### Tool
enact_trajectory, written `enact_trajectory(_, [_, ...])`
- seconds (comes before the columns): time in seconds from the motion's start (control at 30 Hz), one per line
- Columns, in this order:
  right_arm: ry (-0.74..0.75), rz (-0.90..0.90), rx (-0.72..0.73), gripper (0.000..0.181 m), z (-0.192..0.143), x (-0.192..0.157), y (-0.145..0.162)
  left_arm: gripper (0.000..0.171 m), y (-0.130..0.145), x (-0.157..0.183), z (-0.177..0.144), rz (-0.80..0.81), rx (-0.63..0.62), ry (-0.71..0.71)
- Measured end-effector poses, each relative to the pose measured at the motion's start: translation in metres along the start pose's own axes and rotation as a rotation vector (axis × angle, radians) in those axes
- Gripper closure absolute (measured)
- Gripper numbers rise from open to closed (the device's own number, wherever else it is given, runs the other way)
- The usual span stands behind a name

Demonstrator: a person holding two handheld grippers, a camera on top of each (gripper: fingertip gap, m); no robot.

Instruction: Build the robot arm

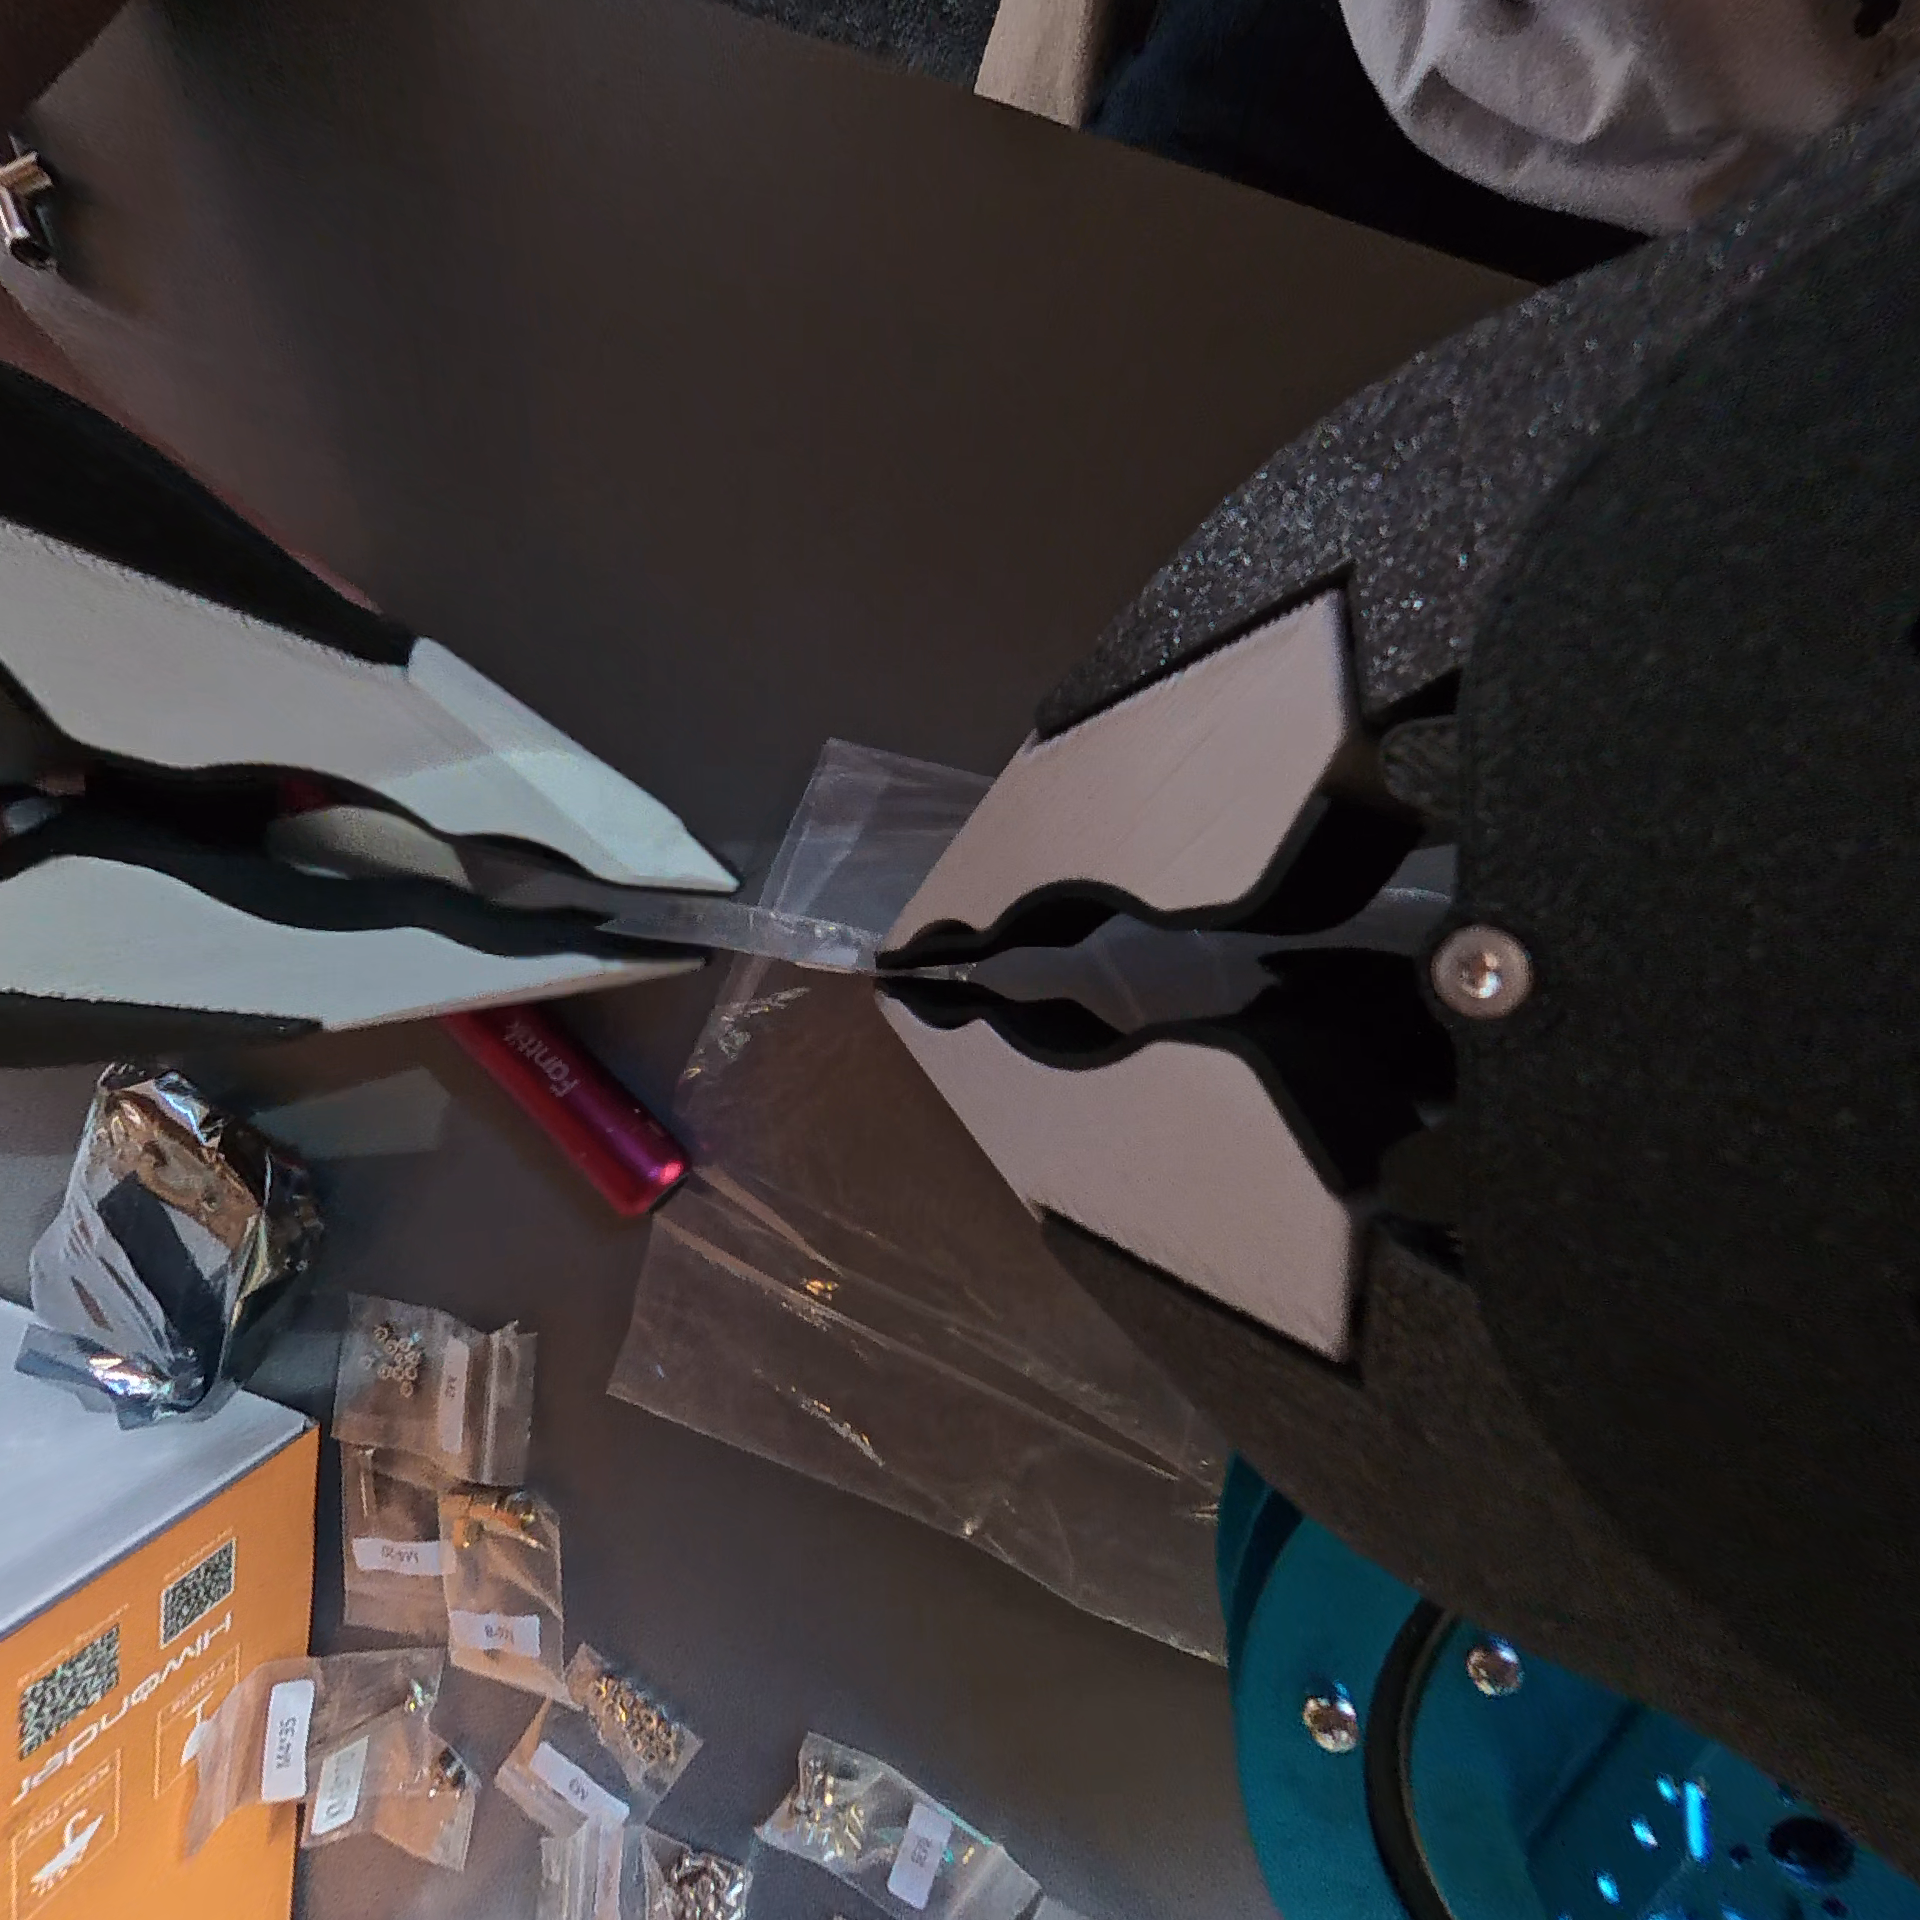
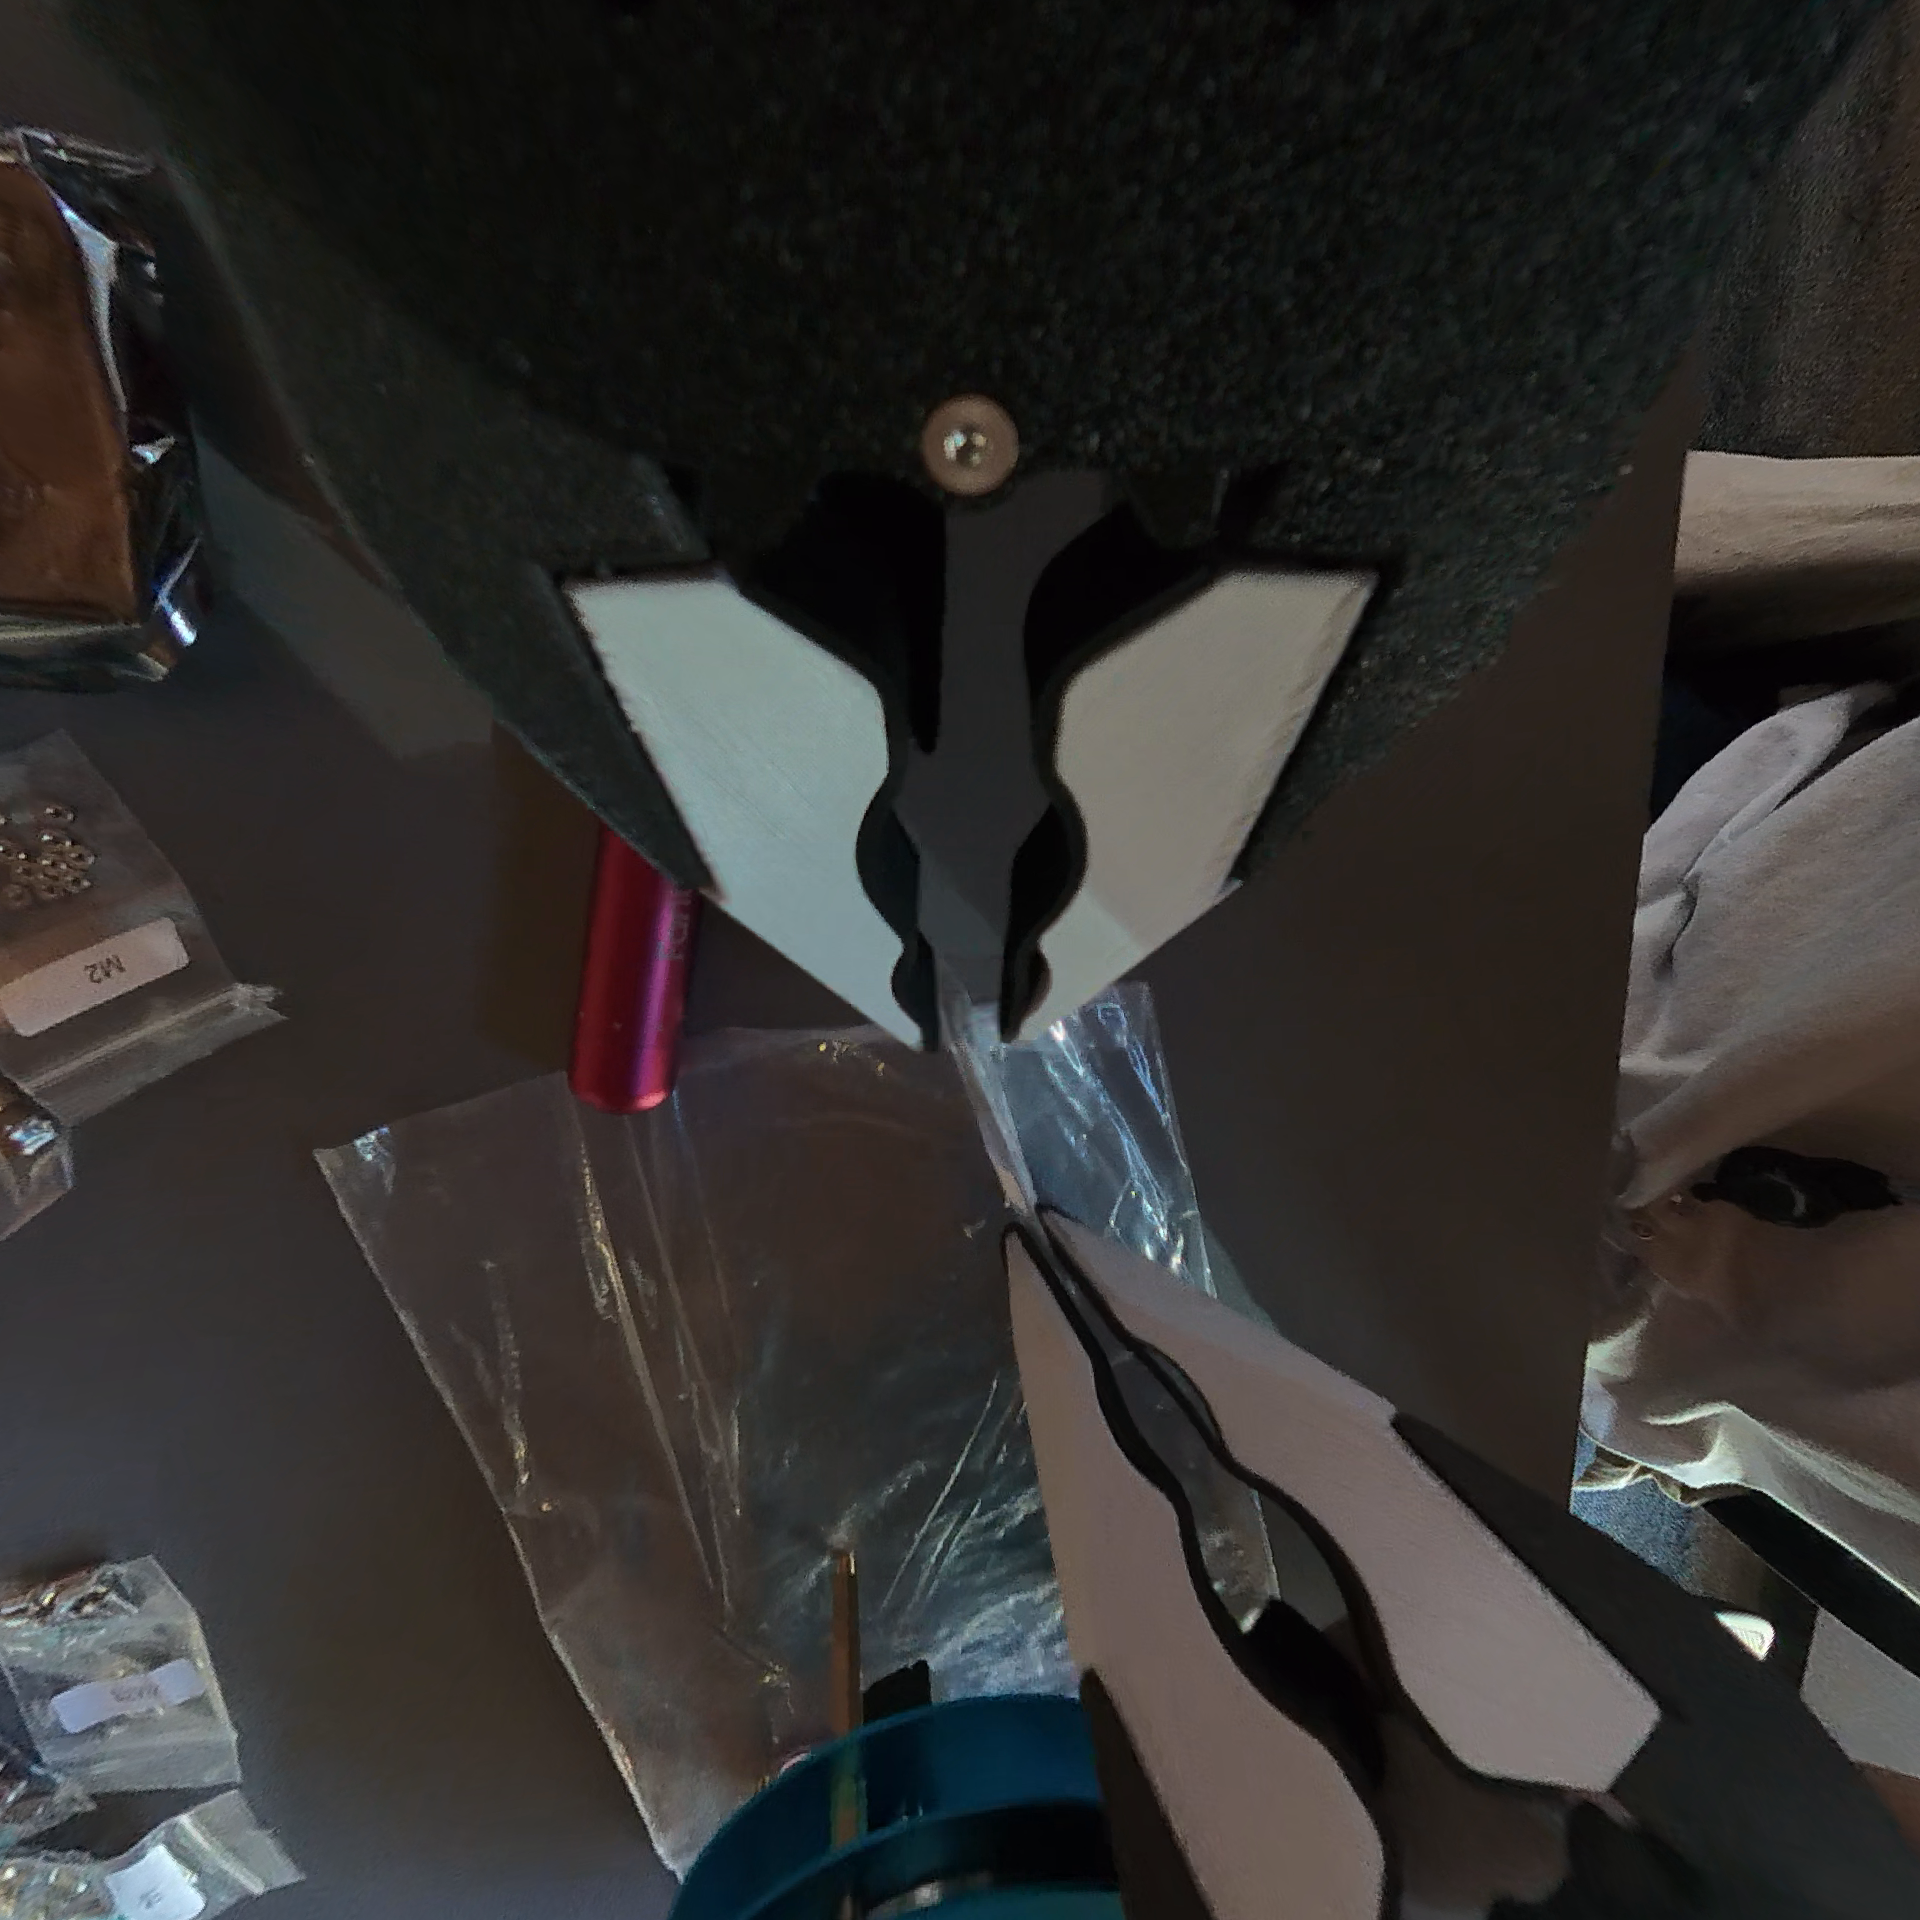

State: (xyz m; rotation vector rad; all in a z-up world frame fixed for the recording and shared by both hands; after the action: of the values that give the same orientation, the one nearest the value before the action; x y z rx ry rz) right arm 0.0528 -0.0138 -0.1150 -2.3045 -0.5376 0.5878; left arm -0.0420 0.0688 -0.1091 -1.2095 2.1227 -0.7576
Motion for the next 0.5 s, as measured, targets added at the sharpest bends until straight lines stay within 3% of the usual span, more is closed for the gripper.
enact_trajectory(0.13, [0.020, -0.031, 0.051, 0.154, 0.002, -0.001, -0.008, 0.171, -0.006, 0.003, 0.001, -0.003, 0.002, 0.009])
enact_trajectory(0.2, [0.030, -0.056, 0.067, 0.154, 0.004, -0.002, -0.011, 0.170, -0.008, 0.006, 0.002, 0.017, 0.006, 0.015])
enact_trajectory(0.33, [0.038, -0.114, 0.032, 0.181, 0.009, -0.007, -0.010, 0.170, -0.011, 0.007, 0.001, 0.028, 0.020, -0.012])
enact_trajectory(0.4, [0.058, -0.139, 0.032, 0.181, 0.009, -0.008, -0.011, 0.168, -0.010, 0.003, -0.006, 0.003, 0.030, -0.036])
enact_trajectory(0.5, [0.058, -0.111, 0.023, 0.181, 0.006, -0.006, -0.009, 0.159, -0.006, -0.008, -0.042, -0.036, 0.117, -0.097])
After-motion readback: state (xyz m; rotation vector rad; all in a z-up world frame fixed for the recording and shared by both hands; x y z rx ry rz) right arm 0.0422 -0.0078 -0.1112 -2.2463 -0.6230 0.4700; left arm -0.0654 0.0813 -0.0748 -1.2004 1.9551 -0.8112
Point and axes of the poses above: each gripper's, where its closed fingertips meet, z out along the fingers, y out of its underside, x = y × z across the jaws, the point moved 7 cm from there along -z, back along the fingers, and after that the axes turned 9 degrees about -y, right-handed, at the moved point
